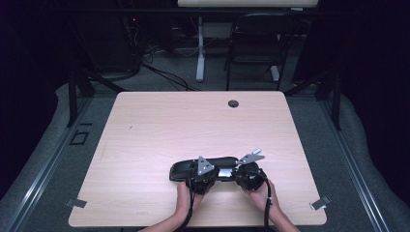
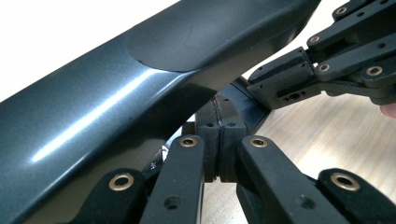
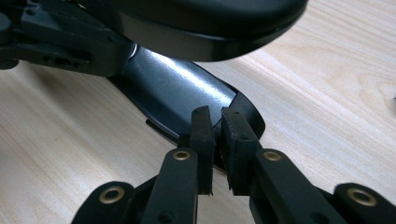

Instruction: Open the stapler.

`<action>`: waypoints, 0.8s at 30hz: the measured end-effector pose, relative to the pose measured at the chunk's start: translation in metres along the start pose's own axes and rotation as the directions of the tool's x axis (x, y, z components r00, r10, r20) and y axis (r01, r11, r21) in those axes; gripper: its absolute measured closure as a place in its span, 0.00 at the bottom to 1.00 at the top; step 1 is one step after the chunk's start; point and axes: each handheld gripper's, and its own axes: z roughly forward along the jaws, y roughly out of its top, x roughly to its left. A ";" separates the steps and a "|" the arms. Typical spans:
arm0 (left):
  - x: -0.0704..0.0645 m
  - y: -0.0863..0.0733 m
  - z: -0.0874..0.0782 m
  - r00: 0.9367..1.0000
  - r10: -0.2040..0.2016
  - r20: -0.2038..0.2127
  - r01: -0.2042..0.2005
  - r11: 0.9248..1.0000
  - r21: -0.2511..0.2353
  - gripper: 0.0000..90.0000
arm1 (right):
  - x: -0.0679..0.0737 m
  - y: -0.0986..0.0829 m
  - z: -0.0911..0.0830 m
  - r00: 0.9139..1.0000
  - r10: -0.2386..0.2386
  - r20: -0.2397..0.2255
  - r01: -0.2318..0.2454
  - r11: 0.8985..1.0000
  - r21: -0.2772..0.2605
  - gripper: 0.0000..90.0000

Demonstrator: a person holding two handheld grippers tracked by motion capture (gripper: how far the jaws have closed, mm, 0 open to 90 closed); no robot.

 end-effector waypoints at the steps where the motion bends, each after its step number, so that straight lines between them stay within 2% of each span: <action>1: 0.000 0.000 0.001 1.000 -0.009 0.003 0.009 1.000 0.001 1.00 | 0.000 0.000 0.000 1.000 0.000 -0.002 0.000 1.000 0.001 0.93; 5: 0.000 0.001 0.001 1.000 -0.008 -0.011 0.008 1.000 0.004 1.00 | 0.000 0.001 0.000 1.000 -0.013 0.001 0.013 1.000 0.002 0.93; 8: 0.000 0.001 0.001 1.000 -0.007 -0.014 0.007 1.000 0.007 1.00 | 0.002 0.001 0.000 1.000 -0.029 0.005 0.029 1.000 0.005 0.95; 14: -0.001 0.000 0.003 1.000 -0.004 -0.011 0.004 1.000 -0.003 1.00 | 0.002 0.000 0.001 1.000 -0.030 0.000 0.030 1.000 -0.005 0.96; 16: -0.002 0.000 0.005 1.000 0.005 -0.018 -0.005 1.000 -0.008 1.00 | 0.002 0.001 0.000 0.999 -0.044 0.007 0.044 0.999 0.006 0.96; 21: -0.003 0.000 0.006 1.000 -0.004 -0.018 0.003 1.000 -0.012 1.00 | 0.004 0.001 0.000 0.998 -0.067 0.015 0.067 0.998 0.017 0.98; 24: -0.003 0.000 0.006 1.000 0.004 -0.018 -0.004 1.000 -0.010 1.00 | 0.005 0.001 0.000 0.998 -0.066 0.015 0.066 0.998 0.012 0.99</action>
